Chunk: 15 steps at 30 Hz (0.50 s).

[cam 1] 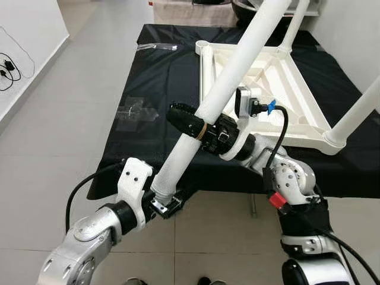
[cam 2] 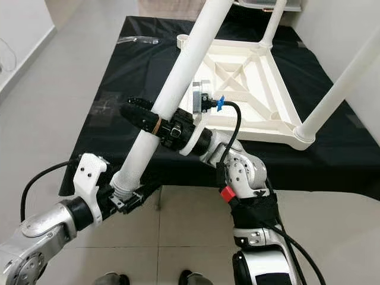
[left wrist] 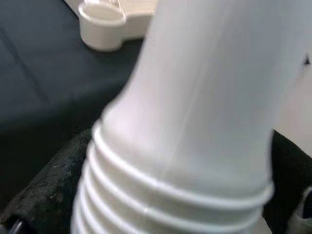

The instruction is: Building children table

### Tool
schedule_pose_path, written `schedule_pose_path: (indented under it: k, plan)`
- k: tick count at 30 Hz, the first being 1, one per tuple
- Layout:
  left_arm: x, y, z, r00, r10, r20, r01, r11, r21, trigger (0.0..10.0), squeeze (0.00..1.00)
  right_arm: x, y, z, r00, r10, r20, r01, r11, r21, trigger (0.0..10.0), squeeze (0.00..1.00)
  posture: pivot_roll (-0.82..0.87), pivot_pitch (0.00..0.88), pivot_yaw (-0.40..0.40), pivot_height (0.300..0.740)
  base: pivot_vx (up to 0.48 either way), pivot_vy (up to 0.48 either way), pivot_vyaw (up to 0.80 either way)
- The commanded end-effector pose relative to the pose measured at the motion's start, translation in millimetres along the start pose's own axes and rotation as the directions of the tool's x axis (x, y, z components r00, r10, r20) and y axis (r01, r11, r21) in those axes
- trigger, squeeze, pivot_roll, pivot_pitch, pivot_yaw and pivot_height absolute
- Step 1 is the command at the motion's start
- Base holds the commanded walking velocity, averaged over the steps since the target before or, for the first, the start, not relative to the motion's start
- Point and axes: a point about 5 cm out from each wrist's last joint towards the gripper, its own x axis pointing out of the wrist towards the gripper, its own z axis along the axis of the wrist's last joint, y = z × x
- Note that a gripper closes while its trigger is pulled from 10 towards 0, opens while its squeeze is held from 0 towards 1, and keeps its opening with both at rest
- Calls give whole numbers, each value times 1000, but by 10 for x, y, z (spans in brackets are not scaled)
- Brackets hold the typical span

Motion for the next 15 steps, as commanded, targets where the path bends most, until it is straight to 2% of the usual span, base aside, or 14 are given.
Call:
schedule_pose_path:
  k: [1, 7, 15]
  plan:
    - [10, -76, -100, 997, -70, -45, 68, 997, -42, 10000, 0, 32, 78, 14, 999, 54, 8, -54, 999, 4, 10000, 0, 132, 112, -56, 740, 0, 0, 0]
    - [-1, -102, -122, 992, -103, -66, 100, 994, -52, 10000, 0, 29, 129, 5, 996, 86, -2, -86, 996, 15, 10000, 0, 132, 114, -55, 740, 0, 0, 0]
    - [25, -135, -78, 989, -129, -70, 128, 992, -15, 10000, 0, 28, 179, -113, 995, 93, -47, -91, 995, 31, 10000, 0, 134, 118, -54, 740, 0, 0, 0]
